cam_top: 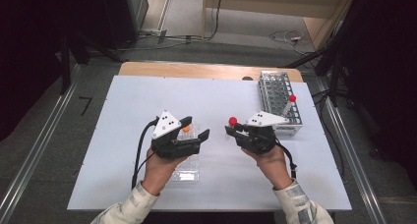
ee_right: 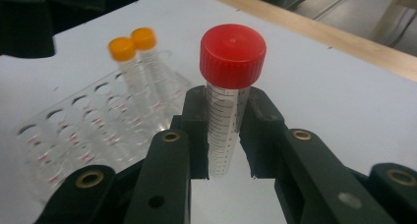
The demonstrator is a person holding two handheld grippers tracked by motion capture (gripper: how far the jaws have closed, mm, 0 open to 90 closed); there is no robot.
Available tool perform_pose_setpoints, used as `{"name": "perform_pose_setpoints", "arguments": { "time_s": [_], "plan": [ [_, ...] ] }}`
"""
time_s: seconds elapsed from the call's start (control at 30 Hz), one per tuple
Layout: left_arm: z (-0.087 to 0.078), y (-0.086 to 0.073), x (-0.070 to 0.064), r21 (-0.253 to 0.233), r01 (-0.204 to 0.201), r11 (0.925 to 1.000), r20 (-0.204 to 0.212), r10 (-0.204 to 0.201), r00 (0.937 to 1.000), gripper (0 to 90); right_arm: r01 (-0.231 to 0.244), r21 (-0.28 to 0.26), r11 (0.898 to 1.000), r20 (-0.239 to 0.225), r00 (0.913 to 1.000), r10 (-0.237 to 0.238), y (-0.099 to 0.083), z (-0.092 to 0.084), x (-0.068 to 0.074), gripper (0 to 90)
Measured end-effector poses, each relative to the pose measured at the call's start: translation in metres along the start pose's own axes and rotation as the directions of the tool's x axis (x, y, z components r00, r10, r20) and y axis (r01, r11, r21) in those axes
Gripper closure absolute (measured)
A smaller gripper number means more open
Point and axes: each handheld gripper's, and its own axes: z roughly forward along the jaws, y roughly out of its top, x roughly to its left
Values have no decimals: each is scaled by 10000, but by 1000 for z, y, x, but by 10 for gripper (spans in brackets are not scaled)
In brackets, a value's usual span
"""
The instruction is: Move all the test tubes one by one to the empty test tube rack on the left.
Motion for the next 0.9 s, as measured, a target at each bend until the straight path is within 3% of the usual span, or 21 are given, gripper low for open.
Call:
{"name": "perform_pose_setpoints", "arguments": {
  "time_s": [0.13,0.23,0.5,0.63,0.9],
  "plan": [
    [1,3,-7,-42,-11,10000,522,13,9986,353,280,140,9995,-318,9991,-276,2,2,12,711],
    [2,4,-13,-100,-118,9999,689,124,9975,367,493,91,9987,-541,9973,-487,5,1,20,711],
    [2,6,-23,-126,-458,9989,1203,470,9916,552,885,-31,9961,-1081,9902,-884,11,-1,42,711],
    [3,6,-24,-102,-583,9982,1248,591,9904,637,982,15,9952,-1188,9881,-973,11,-1,46,711],
    [1,6,-24,-190,-703,9973,1140,721,9909,694,892,62,9960,-1288,9878,-877,11,1,48,710]
  ]
}}
